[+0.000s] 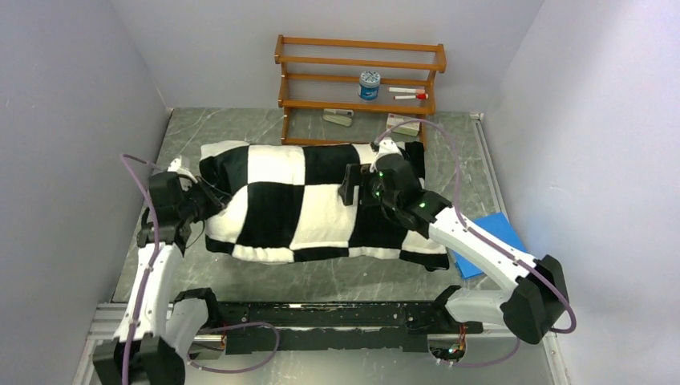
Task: Remove the pillowcase from the pillow
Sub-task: Turn over the pillow at the center of the board.
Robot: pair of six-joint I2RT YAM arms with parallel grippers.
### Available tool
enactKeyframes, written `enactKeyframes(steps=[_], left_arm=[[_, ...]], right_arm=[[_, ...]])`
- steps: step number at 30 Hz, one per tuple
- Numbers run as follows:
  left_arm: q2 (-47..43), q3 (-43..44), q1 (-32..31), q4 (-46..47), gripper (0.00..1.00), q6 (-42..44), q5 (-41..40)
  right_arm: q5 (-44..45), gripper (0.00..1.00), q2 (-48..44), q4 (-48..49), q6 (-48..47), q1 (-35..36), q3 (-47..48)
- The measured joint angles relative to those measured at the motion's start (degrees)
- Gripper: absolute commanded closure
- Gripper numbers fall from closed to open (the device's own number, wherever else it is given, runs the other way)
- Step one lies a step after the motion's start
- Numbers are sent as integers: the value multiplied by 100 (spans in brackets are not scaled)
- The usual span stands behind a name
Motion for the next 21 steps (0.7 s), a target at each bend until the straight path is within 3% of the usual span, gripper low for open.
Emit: enactKeyframes(steps=[4,9,12,15,21], left_arm=[[-743,-197,-977,-118,95,-319,-634],[-1515,-839,-1792,-74,95,-949,-807],[-1725,-918,-1947,-138,57,-1130,-874],[-1923,-791,-1993,-555,6,-1130,-1069],[-1790,935,-2201,-2352,3,-767,-2041]], right_arm=[[-544,0,-61,-243,-42,24,811],[-1080,0,769,-76,-184,260,2277],[-1080,0,1572,-52,-232,479,2658],[-732,4,2201,173,-216,748,2031],[-105,10,1753,1899,133,1123,393]])
